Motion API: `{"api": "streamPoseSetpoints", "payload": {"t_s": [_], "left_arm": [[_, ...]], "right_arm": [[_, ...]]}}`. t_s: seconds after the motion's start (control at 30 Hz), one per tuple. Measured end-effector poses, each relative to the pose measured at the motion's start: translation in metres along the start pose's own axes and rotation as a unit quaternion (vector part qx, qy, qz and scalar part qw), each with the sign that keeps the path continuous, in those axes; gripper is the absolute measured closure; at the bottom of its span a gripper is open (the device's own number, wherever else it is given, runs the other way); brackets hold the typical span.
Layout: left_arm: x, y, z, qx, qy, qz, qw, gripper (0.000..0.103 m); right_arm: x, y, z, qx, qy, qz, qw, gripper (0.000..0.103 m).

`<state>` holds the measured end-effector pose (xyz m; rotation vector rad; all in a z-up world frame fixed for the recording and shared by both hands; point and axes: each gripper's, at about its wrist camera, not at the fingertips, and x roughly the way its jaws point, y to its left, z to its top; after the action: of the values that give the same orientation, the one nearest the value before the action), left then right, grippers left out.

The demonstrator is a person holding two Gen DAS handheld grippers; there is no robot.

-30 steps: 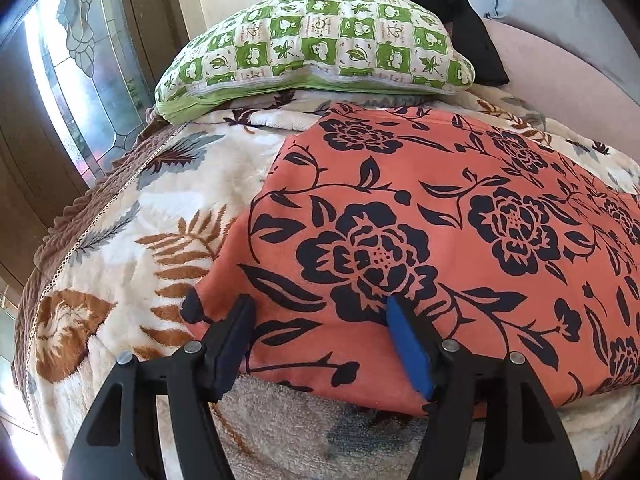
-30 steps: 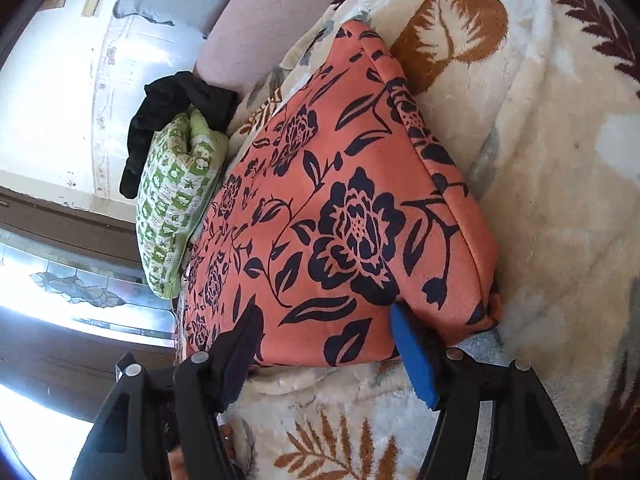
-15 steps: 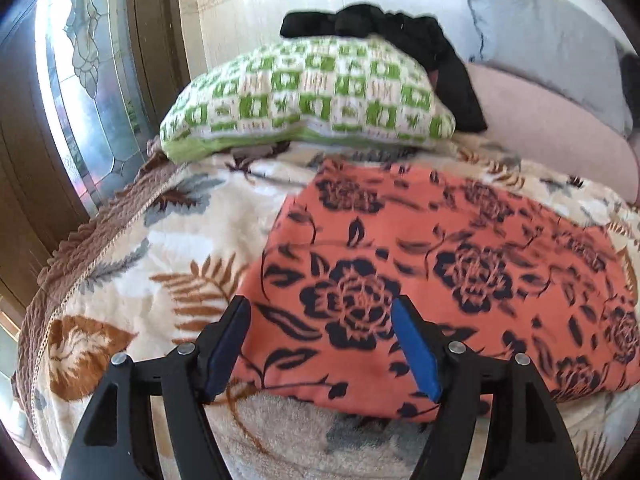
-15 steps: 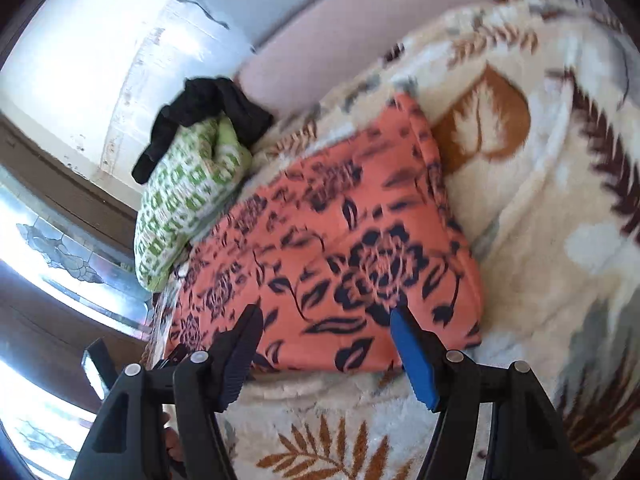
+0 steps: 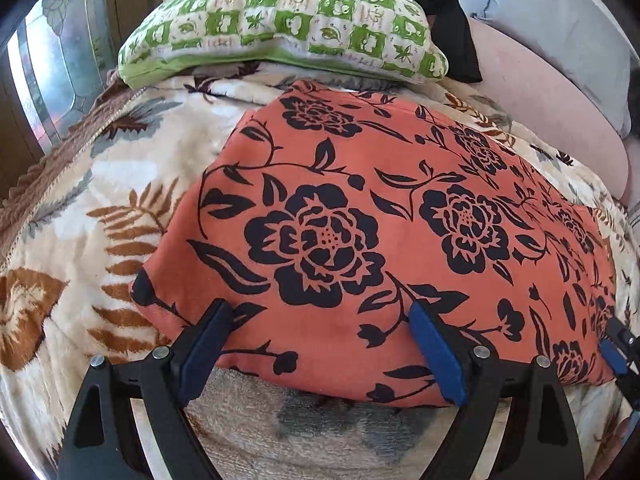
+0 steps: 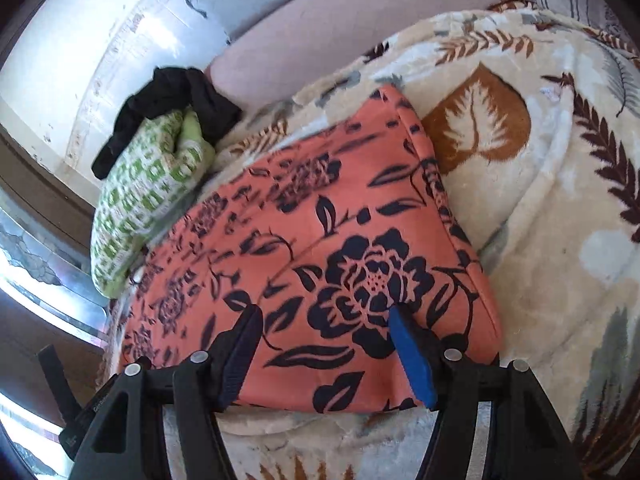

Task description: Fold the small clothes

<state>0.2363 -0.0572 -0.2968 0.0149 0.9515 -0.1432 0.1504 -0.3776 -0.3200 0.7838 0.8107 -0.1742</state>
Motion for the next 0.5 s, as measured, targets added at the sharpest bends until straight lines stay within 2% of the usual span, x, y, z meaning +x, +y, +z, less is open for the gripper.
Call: {"api": "streamPoseSetpoints", "payload": {"t_s": [0.1,0.17,0.37,0.5], "left_arm": [[-0.013,-0.012,-0.002,0.03,-0.025,0.011,0.9992,0.013],[-0.022,-0.014,-0.002,0.037,-0.039,0.014,0.9984,0.013],[-0.035,-0.005,0.003,0.012,-0.069,0.021,0.9974,0.013],[-0.039,0.003,0.007,-0.002,-0.074,0.028,0.9968,0.013]], "right_arm": [[-0.01,0.005,0.0,-0.011,-0.019,0.002,1.0,0.038],[-0.018,0.005,0.0,-0.01,-0.037,0.028,0.999,0.038],[-0.031,0.009,-0.004,-0.01,-0.045,0.082,0.996,0.036],[-0.035,0.015,-0.004,-0.005,-0.051,0.097,0.994,0.036]]}}
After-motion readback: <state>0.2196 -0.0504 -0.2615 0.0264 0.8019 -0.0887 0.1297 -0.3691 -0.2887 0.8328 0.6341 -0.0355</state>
